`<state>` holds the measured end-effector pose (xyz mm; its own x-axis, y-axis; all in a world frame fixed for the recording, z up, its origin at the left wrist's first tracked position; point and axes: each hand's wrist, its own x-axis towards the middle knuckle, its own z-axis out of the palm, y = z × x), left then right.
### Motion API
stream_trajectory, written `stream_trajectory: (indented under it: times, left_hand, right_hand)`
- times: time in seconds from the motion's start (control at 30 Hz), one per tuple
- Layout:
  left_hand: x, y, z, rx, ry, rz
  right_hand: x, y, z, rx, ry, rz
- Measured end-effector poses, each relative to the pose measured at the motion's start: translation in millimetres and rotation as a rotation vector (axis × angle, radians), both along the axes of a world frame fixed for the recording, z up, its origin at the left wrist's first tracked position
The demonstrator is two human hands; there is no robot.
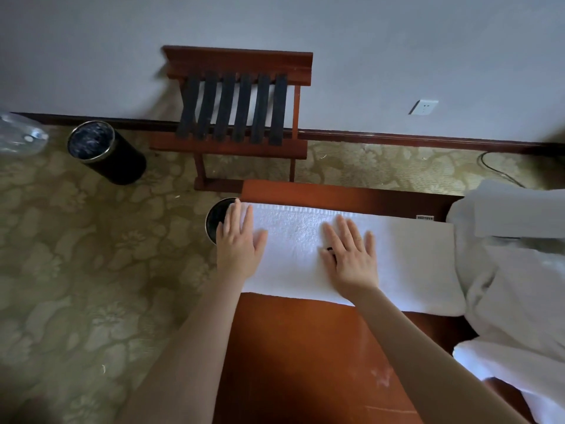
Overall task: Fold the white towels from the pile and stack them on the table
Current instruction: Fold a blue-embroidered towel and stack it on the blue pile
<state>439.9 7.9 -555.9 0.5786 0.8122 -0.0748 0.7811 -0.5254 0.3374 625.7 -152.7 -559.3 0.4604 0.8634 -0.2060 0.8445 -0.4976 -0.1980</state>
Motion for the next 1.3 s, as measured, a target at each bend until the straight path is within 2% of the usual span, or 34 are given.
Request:
stream_trajectory:
  times: [0.13,0.2,0.37,0.47,0.53,0.63,0.77,0.87,1.0,1.17,1.3]
  left_hand:
    - [-15.1,-4.9,10.9,-0.271,-0.100,0.313]
    - [-22.6,-7.2,16.7,-0.360,-0.133,0.320]
    - [-32.6,-17.3,20.8,-0.410,-0.184,0.340]
    - [-29.6,-21.6,26.8,-0.540,-0.262,0.397]
    - [-25.4,-21.8,32.5,-0.516,-0.272,0.380]
    - [-14.9,-17.5,41.9,-0.464,-0.180,0.253]
    - [4.0,-14.0,58.8,-0.492,-0.044,0.105]
    - [18.3,-20.0,68.9,-0.396,0.062,0.011]
    - [31.0,-29.4,79.6,-0.227,0.206,-0.054]
    - [14.4,-24.0,94.1,-0.197,0.251,-0.050]
    - [-5.9,-18.3,104.6,-0.097,0.318,-0.029]
  right_hand:
    - [-1.0,0.0,4.2,-0.030,0.002,-0.002]
    - [-0.2,1.5,8.0,-0.065,-0.007,0.007]
    - [3.2,-3.1,21.9,-0.140,0.002,0.019]
    - [4.6,-15.6,30.1,-0.123,0.016,0.003]
    - [7.2,-25.9,35.9,-0.079,0.022,-0.021]
    - [19.5,-41.7,44.8,-0.033,0.026,-0.102]
    - [49.6,-67.9,55.8,0.023,0.023,-0.293]
    - [71.5,-93.5,59.7,-0.004,0.056,-0.467]
    - [74.0,-108.7,54.1,-0.161,0.029,-0.358]
    - [50.9,-96.8,49.7,-0.125,0.068,-0.457]
    - [42.5,-91.8,47.0,-0.090,0.114,-0.404]
